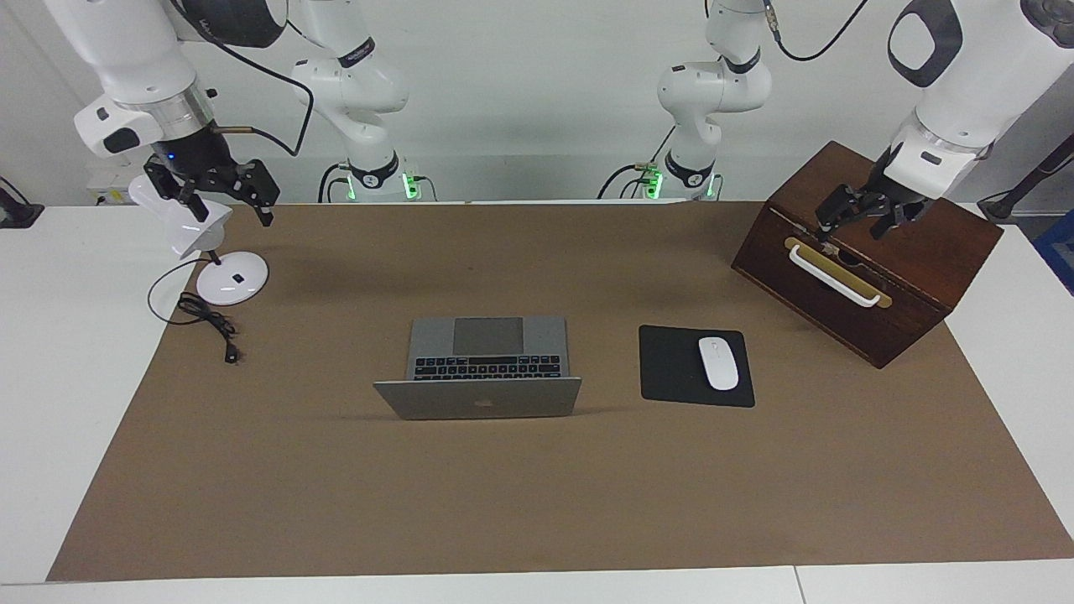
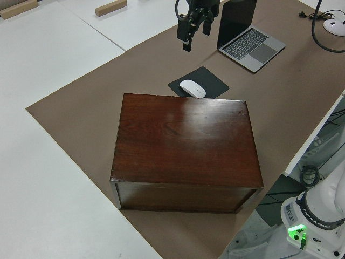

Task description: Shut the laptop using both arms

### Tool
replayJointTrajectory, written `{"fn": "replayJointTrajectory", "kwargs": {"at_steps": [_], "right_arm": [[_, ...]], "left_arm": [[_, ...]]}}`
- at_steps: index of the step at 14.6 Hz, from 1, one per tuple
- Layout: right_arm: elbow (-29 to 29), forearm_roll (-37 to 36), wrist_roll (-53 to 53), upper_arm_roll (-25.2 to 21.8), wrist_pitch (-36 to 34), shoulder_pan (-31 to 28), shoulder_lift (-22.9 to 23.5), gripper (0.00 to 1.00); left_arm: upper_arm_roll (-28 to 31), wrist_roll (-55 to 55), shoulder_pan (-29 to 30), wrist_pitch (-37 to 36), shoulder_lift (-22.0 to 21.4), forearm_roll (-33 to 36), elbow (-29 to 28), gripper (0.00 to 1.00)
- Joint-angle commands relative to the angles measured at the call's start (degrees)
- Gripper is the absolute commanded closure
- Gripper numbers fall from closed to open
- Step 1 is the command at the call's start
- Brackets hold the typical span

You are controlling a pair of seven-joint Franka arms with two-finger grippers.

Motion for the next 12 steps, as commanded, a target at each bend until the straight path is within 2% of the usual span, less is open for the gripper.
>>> {"fn": "replayJointTrajectory", "kwargs": {"at_steps": [1, 5, 6, 7, 8, 10, 11, 12], "right_arm": [[-0.9, 1.1, -1.6, 0.3, 1.1, -0.5, -0.4, 0.00], [-0.9, 1.1, -1.6, 0.4, 2.5, -0.2, 0.1, 0.00], [-1.0, 1.2, -1.9, 0.4, 3.5, -0.3, 0.4, 0.04], [-0.9, 1.1, -2.1, 0.4, 4.1, -0.5, 1.0, 0.15], [-0.8, 1.1, -2.6, 0.4, 5.2, -0.9, 1.6, 0.34], [-0.3, 1.1, -4.2, 0.4, 7.5, -1.2, 3.2, 0.85], [0.9, 1.1, -4.3, 0.4, 7.6, -1.2, 4.4, 1.00], [1.7, 1.1, -4.3, 0.4, 7.6, -1.2, 5.7, 1.00]], "left_arm": [[-0.3, 0.4, 0.1, 0.0, -1.5, 1.1, -1.5, 0.00], [-0.3, 0.3, -0.5, 0.2, -1.5, 1.2, -1.5, 0.00], [-0.3, 0.3, -0.4, 0.2, -1.5, 1.2, -1.5, 0.00], [-0.3, 0.3, -0.4, 0.2, -1.5, 1.2, -1.5, 0.00], [-0.3, 0.3, -0.3, 0.2, -1.5, 1.2, -1.5, 0.00], [-0.3, 0.1, 0.0, 0.2, -1.6, 1.2, -1.5, 0.00], [-0.3, 0.1, 0.2, 0.2, -1.6, 1.2, -1.5, 0.00], [-0.3, 0.0, 0.3, 0.3, -1.6, 1.2, -1.5, 0.00]]}}
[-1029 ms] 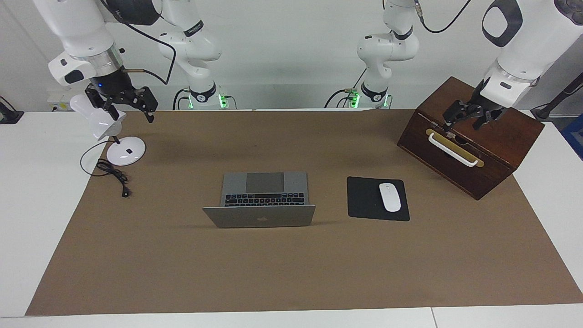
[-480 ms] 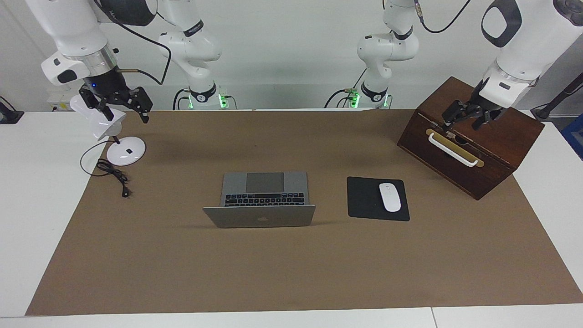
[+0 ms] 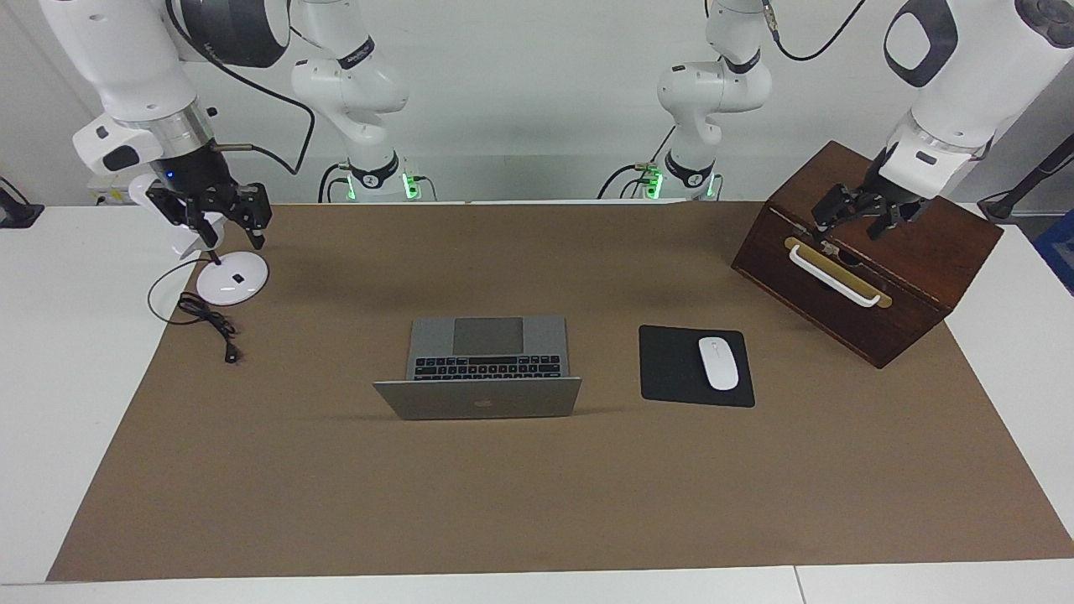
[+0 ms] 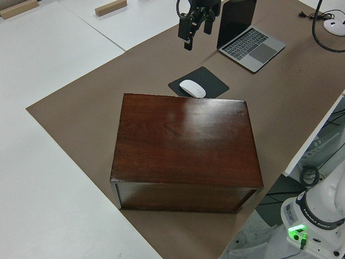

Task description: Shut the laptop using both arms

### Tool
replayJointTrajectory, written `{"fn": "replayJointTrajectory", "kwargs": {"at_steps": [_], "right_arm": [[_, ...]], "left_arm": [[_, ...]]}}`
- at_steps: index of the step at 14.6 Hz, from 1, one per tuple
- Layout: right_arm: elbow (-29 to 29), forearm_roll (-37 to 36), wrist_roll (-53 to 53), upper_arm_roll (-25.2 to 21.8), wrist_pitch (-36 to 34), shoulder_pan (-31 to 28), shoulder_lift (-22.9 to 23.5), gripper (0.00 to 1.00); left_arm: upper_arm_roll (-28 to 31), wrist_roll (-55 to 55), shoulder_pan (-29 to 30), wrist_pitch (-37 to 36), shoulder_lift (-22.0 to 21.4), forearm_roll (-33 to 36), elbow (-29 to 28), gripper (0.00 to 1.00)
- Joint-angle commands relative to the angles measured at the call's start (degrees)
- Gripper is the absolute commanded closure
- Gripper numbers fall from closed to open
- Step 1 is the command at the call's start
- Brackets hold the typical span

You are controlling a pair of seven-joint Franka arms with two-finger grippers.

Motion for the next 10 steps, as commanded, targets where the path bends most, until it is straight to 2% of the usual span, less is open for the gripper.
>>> {"fn": "replayJointTrajectory", "kwargs": {"at_steps": [1, 2, 3, 4, 5, 6, 10], "right_arm": [[2.4, 1.0, -2.1, 0.4, 1.0, -1.1, 3.2, 1.00], [3.2, 0.9, -2.1, 0.4, 1.7, -1.1, 4.2, 1.00], [4.2, 0.8, -2.1, 0.4, 2.5, -1.1, 5.5, 1.00], [5.9, 0.7, -2.1, 0.4, 2.7, -1.2, 7.1, 1.00], [8.7, 0.7, -2.1, 0.5, 2.7, -1.1, 9.8, 1.00], [12.4, 0.6, -2.1, 0.5, 2.6, -1.1, 12.7, 1.00], [27.0, -0.1, -2.5, 1.1, 1.7, -1.2, 24.9, 1.00]], "left_arm": [[-0.2, 0.0, 0.4, 0.3, -1.5, 1.1, -1.5, 0.00], [-0.2, 0.0, 0.4, 0.4, -1.5, 1.1, -1.5, 0.00], [-0.2, -0.2, 0.4, 0.4, -1.5, 1.1, -1.5, 0.07], [-0.2, -1.2, 0.4, 0.5, -1.5, 1.1, -1.5, 0.32], [-0.2, -1.7, 0.4, 0.5, -1.5, 1.1, -1.5, 0.76], [-0.2, -1.8, 0.5, 0.6, -1.5, 1.1, -1.4, 1.00], [-0.1, -1.7, 0.6, 0.7, -1.5, 1.1, -1.2, 1.00]]}}
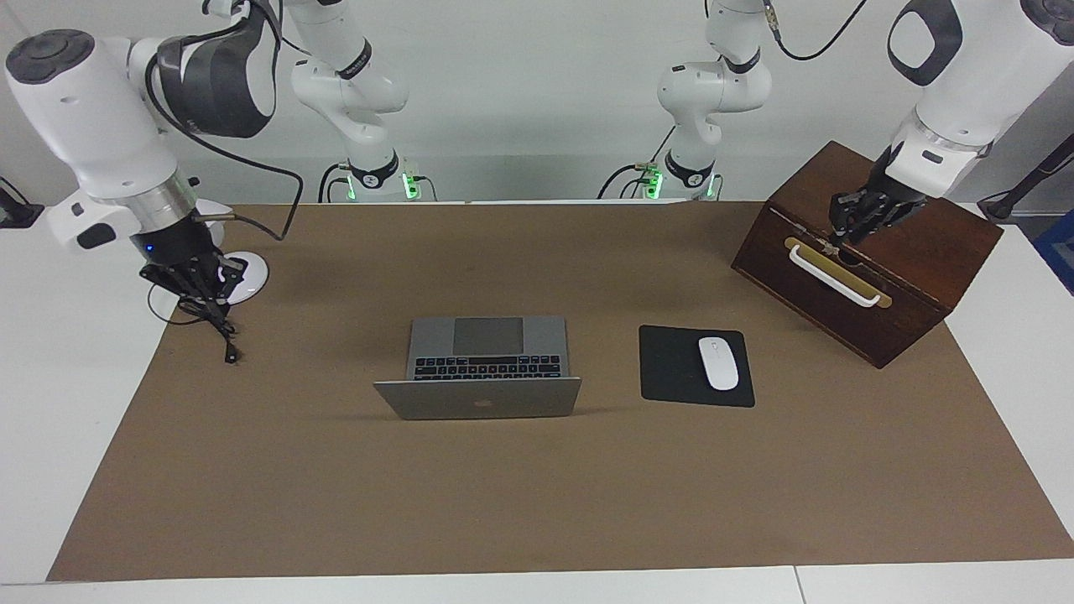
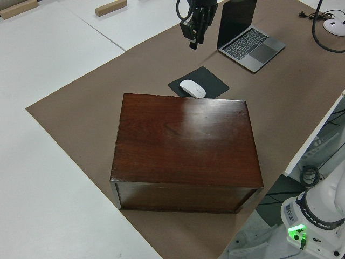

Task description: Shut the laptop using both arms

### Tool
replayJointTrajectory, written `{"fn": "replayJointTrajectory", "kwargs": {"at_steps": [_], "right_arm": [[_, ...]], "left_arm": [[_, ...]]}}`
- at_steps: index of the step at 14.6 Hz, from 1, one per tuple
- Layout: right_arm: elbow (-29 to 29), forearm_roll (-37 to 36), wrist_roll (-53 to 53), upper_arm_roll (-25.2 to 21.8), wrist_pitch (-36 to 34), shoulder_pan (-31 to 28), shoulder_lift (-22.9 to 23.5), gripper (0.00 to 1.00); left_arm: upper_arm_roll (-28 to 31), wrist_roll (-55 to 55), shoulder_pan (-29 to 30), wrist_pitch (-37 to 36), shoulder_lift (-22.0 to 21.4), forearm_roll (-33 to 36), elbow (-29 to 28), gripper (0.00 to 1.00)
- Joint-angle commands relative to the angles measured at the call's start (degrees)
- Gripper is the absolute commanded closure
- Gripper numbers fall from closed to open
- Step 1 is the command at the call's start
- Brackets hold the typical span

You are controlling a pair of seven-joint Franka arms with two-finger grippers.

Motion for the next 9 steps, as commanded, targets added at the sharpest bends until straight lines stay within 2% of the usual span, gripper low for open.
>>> {"fn": "replayJointTrajectory", "kwargs": {"at_steps": [1, 4, 7, 9], "right_arm": [[16.1, -0.1, -2.0, 1.2, -2.0, -0.8, 12.2, 1.00], [30.1, -0.2, -1.5, 1.5, -2.4, 2.2, 23.8, 1.00], [31.6, -2.0, 7.5, 0.1, 1.6, 8.5, 27.4, 1.00], [32.0, -3.2, 9.2, -1.0, 3.8, 11.2, 28.8, 1.00]], "left_arm": [[-0.2, -0.7, 0.3, 0.7, -1.4, 1.0, -1.5, 1.00], [-0.2, -0.9, 0.3, 1.5, -1.4, 0.9, -1.5, 1.00], [-0.2, -0.7, 0.2, 2.6, -2.1, 0.6, -3.0, 1.00], [-0.3, -0.7, -0.5, 6.4, -3.8, 0.5, -7.2, 1.00]]}}
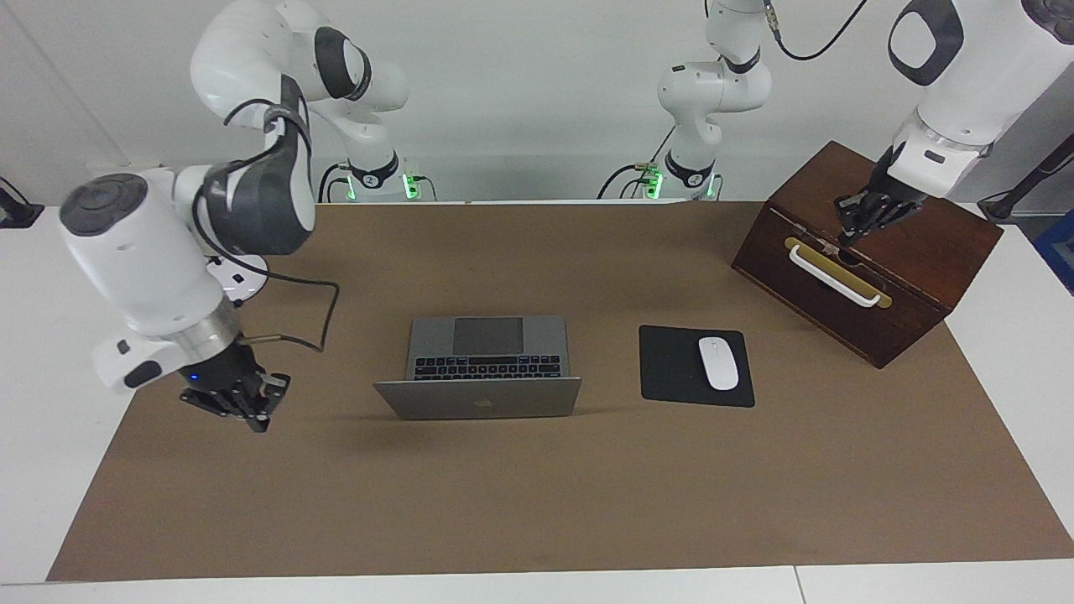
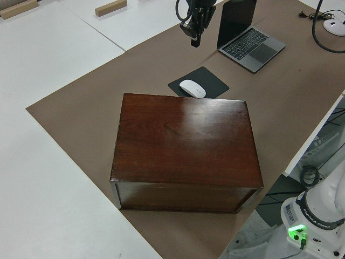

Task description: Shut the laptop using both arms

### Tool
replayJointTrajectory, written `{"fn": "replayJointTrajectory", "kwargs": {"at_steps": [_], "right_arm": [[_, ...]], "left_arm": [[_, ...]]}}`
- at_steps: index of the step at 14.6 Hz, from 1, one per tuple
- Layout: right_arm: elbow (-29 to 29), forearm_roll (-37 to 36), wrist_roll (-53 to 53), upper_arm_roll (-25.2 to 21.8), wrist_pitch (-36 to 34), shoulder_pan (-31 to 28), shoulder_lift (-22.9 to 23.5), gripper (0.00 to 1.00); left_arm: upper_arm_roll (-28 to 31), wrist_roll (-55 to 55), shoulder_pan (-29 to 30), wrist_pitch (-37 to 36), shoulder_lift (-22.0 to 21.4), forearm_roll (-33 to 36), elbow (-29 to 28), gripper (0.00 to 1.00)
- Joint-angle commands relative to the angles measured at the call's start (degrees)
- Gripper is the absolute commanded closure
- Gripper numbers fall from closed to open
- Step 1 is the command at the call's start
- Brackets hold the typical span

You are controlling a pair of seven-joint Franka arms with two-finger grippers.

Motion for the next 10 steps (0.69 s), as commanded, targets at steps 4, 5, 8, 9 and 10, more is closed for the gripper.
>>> {"fn": "replayJointTrajectory", "kwargs": {"at_steps": [4, 5, 8, 9, 10], "right_arm": [[3.7, -2.7, 9.2, -5.2, 1.0, 8.4, 4.0, 1.00], [3.7, -2.8, 11.0, -5.3, 1.0, 9.4, 4.0, 1.00], [3.7, -2.7, 15.1, -5.1, 0.5, 10.7, 4.0, 1.00], [3.6, -2.7, 16.5, -5.1, 0.6, 11.6, 4.0, 1.00], [3.6, -2.7, 18.0, -5.1, 0.9, 12.1, 4.0, 1.00]], "left_arm": [[-0.5, -0.6, -0.9, 14.9, -7.6, -2.4, -16.4, 1.00], [-0.6, -0.6, -0.9, 17.0, -8.4, -3.1, -18.0, 1.00], [-0.7, -0.7, -3.7, 23.2, -10.0, -5.5, -22.9, 1.00], [-0.8, -0.7, -4.5, 25.8, -10.9, -5.8, -24.9, 1.00], [-0.7, -0.7, -6.4, 28.4, -11.5, -5.9, -26.8, 1.00]]}}
